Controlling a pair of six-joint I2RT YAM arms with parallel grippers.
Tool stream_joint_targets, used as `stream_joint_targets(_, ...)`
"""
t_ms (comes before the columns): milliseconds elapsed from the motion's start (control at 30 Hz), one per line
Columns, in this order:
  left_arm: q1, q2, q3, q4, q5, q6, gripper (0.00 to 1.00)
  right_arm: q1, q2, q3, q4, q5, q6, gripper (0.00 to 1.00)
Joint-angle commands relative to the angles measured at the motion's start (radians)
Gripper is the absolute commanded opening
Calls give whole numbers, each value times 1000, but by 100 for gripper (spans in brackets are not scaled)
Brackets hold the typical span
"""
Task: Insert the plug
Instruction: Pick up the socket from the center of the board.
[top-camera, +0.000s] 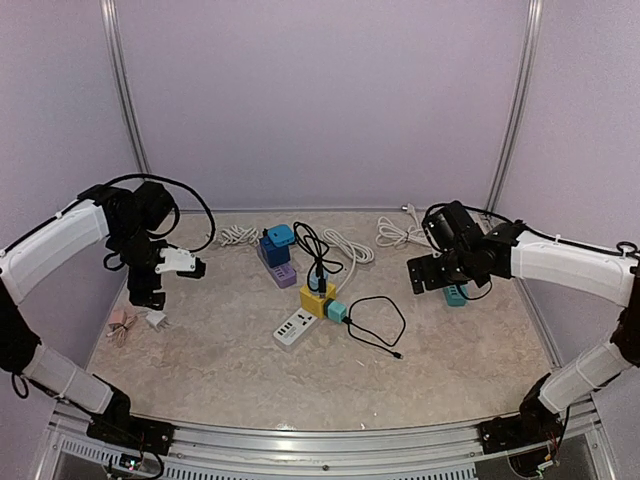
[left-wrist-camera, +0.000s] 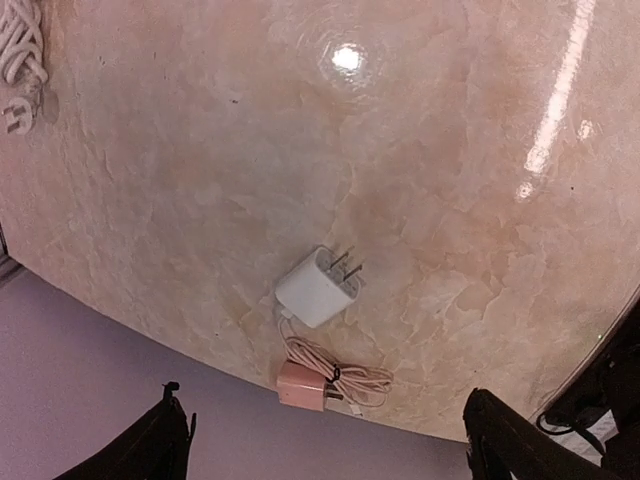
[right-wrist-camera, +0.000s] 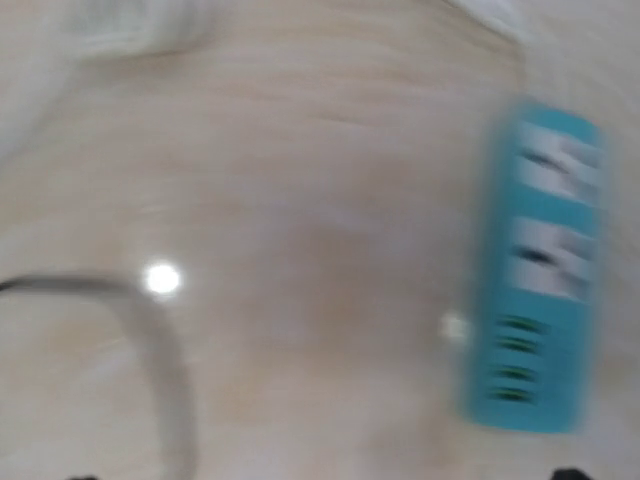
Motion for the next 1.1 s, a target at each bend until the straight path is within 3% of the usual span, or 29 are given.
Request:
stream_joint_targets(0, 103, 58, 76, -129, -5, -344, 92, -208, 52, 18, -91, -47, 2, 100)
stream_joint_targets(167, 246, 40, 14, -56, 102, -424, 98, -399, 226, 49, -7, -201, -43, 100)
stream_joint_targets(400, 304, -83, -129, 71, 121, -425, 99, -465, 464, 178, -21, -237, -92, 96)
stream_joint_targets(500, 305, -122, -162, 97, 130, -428, 99, -465, 504, 179, -6, -230, -94, 82)
stream_joint_targets(667, 306, -166, -185, 103, 141, -424, 99, -468, 495, 152, 21, -214, -99, 23)
stream_joint_targets(767, 306, -175, -180, 102, 146, -432, 99, -467, 453, 132, 16, -201, -107, 0)
stream_joint_targets(1067, 306, -212, -196, 152, 231, -484, 99, -454, 96, 64, 1, -231, -41, 0)
